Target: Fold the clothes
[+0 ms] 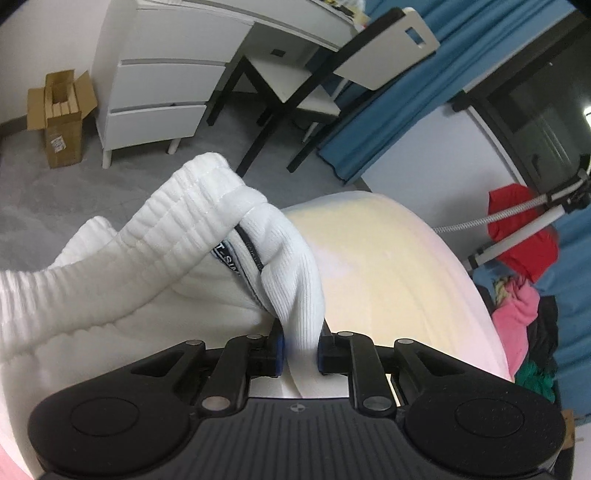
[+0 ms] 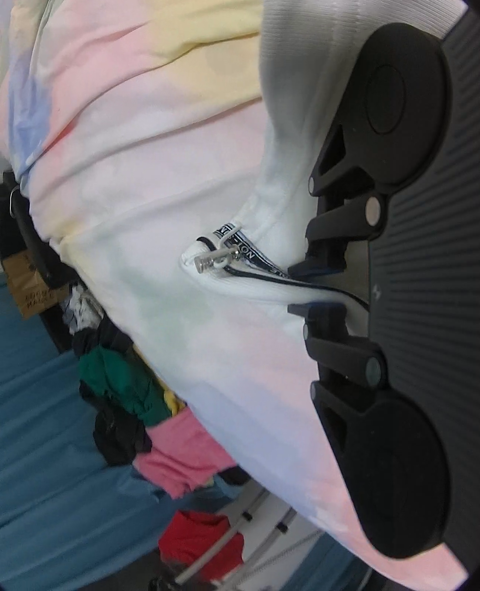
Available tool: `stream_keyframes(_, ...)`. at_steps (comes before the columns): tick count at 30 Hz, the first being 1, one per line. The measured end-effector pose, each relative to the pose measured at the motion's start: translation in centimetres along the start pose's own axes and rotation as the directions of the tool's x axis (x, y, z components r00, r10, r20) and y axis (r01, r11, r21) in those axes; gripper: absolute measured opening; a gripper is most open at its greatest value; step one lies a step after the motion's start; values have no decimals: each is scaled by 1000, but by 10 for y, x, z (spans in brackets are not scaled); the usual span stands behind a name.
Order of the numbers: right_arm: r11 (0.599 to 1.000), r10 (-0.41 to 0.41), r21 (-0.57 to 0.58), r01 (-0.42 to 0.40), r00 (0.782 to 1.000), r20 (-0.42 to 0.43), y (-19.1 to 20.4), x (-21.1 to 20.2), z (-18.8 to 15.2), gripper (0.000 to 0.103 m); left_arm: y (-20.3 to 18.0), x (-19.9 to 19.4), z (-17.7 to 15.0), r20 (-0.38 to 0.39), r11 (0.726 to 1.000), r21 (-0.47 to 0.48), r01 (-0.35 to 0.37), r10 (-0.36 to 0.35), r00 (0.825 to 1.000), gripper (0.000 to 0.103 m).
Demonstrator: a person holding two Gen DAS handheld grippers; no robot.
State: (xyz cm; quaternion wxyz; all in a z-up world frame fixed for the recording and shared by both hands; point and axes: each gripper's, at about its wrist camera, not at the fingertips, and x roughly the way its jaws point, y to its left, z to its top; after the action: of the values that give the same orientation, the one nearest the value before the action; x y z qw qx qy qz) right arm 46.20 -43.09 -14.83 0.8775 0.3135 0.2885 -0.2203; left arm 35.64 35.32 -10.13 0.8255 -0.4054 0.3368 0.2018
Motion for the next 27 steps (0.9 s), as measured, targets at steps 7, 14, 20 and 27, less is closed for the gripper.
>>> stream_keyframes(7, 975, 221, -6, -221, 973, 63, -28, -72, -10, 70, 14, -64, -20, 76, 994, 49, 96, -100, 992, 69)
stream_keyframes(14, 951, 309, -8, -309, 951, 1, -48, -149, -40, 71, 40, -144, -60, 100, 990, 56, 128, -133, 986, 85)
stream_keyframes(20, 887, 441, 225, -402, 883, -162, -84, -174, -92, 72, 103, -164, -101, 14, 963, -225, 146, -147, 989, 87)
stream_keyframes(27, 855, 501, 343, -389, 792, -349, -77, -138, -143, 72, 121, -122, -113, -64, 945, -279, 172, -197, 978, 85)
